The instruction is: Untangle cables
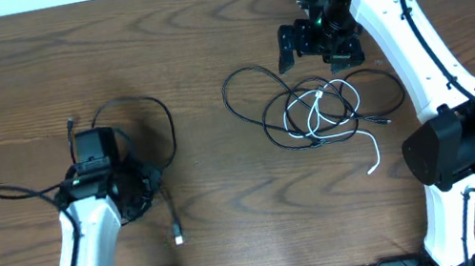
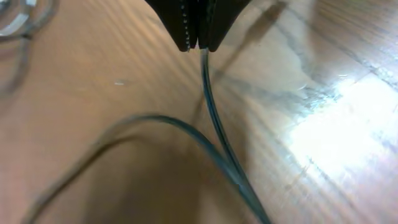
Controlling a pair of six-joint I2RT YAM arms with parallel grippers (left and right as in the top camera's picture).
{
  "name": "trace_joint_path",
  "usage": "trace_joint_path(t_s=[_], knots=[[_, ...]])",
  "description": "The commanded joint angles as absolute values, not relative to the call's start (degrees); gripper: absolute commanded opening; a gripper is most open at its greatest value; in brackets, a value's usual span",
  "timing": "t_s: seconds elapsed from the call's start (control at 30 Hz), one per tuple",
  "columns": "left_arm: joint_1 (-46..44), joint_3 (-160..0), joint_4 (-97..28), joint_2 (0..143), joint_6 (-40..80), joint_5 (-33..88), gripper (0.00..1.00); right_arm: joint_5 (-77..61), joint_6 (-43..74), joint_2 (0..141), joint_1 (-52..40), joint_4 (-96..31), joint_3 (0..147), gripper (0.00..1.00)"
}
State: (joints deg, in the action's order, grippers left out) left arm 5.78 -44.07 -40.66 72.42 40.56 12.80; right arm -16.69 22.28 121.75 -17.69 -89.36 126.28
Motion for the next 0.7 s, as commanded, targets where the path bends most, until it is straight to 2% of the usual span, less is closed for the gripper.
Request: trace_joint_path(t_s=[0.0,0.2,0.33,0.37,0.43,0.57,0.6,0.67], knots=[[5.82,-46.19,-39.46,67.51,41.56,16.38,0.07,-16.58,21.58,119.90,-18.15,-89.54,126.76,0.99],[8.56,-46.24,-34.52,61.58,50.68,21.45,0.08,-16.58,21.58,119.90,-18.15,-89.54,126.76,0.99],[10.61,-46.22,-35.40,61.32,50.63,21.32,0.08,-16.58,21.58,119.90,-18.15,-89.54,126.76,0.99],[10.59,-46.19,-37.08,61.58,50.04,20.86,0.10,-16.58,21.58,119.90,-18.15,-89.54,126.76,0.99],[10.13,-46.09,-41.69,62.81,47.29,19.09,0.22,-16.58,21.58,119.90,-18.15,-89.54,126.76,0.99],[7.90,-44.91,-45.98,66.52,38.92,18.17,0.31,-16.58,21.58,119.90,-18.15,-89.54,126.76,0.99],[7.11,-44.56,-46.39,67.66,36.82,18.20,0.37,-16.58,21.58,119.90,-18.15,-89.54,126.76,0.99],[5.19,-43.92,-47.11,70.46,33.12,18.15,0.55,-16.58,21.58,119.90,-18.15,-89.54,126.76,0.99]])
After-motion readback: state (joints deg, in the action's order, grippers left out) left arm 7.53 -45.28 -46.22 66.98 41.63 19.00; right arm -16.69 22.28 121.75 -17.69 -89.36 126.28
